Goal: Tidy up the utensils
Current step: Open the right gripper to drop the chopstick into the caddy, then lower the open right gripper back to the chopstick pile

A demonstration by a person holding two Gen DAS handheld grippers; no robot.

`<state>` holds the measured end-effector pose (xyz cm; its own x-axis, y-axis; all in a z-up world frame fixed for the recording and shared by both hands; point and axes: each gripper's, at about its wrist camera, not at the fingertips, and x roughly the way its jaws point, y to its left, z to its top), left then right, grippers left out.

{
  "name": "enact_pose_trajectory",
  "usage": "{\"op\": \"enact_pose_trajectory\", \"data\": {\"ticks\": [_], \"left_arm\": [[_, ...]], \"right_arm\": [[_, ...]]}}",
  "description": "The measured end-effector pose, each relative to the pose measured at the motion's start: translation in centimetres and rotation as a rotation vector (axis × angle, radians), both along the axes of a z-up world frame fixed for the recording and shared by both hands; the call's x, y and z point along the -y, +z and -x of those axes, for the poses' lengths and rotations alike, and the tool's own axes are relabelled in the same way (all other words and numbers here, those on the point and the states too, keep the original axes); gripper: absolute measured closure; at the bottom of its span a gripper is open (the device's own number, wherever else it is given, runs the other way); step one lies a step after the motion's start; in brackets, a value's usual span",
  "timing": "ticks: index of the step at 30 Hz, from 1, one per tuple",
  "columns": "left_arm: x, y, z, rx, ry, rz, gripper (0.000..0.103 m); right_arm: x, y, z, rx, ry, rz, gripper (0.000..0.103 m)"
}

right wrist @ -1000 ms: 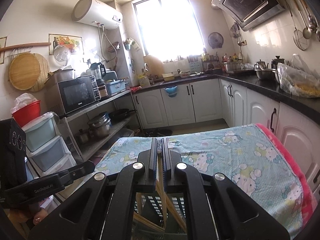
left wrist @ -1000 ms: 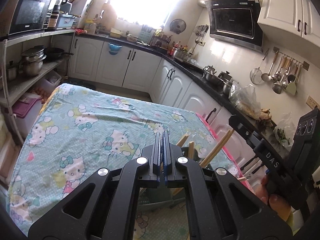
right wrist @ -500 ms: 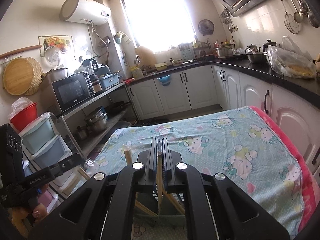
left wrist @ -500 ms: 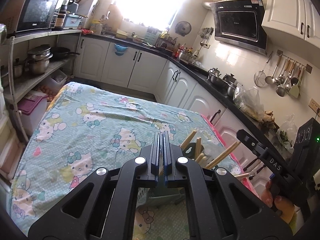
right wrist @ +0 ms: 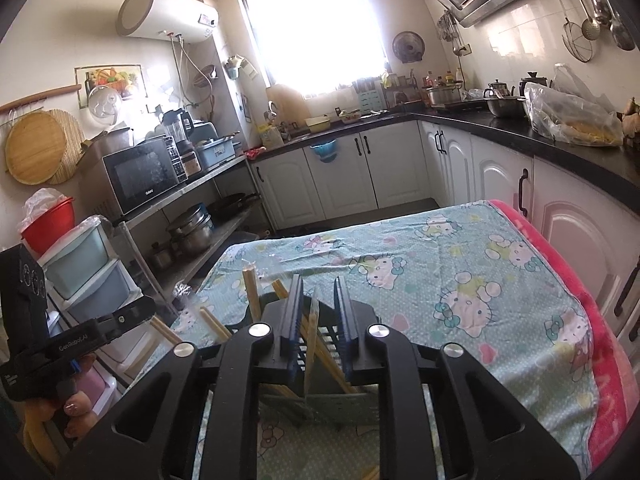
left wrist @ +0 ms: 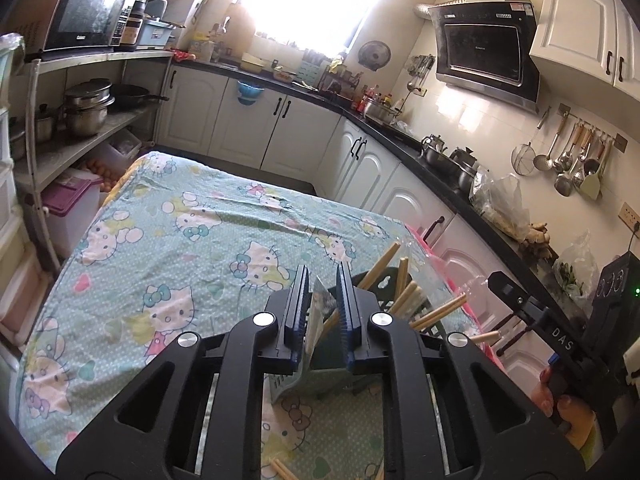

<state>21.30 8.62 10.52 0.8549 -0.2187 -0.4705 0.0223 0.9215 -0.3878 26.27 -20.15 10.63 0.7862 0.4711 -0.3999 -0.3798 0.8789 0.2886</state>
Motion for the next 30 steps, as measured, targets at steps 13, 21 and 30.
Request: {"op": "enact_pose_trajectory", "data": {"ticks": [13, 21, 30], "left_arm": [[0.2, -0.5, 1.9, -0.003, -0.004, -0.002, 0.065], [0.3, -0.9, 3.2, -0.006, -0.005, 0.008, 0.049], [0.7, -0.6, 4.7, 0.011, -0.014, 0.002, 0.024]], "right_arm": [[0.9, -0.6, 2.5, -0.013, 0.016, 0.013, 0.073], [1.2, -1.2, 3.9, -0.025, 0.027, 0.021, 0.068], [1.3, -1.6, 5.2, -0.029, 0.042, 0.036, 0.062]]}}
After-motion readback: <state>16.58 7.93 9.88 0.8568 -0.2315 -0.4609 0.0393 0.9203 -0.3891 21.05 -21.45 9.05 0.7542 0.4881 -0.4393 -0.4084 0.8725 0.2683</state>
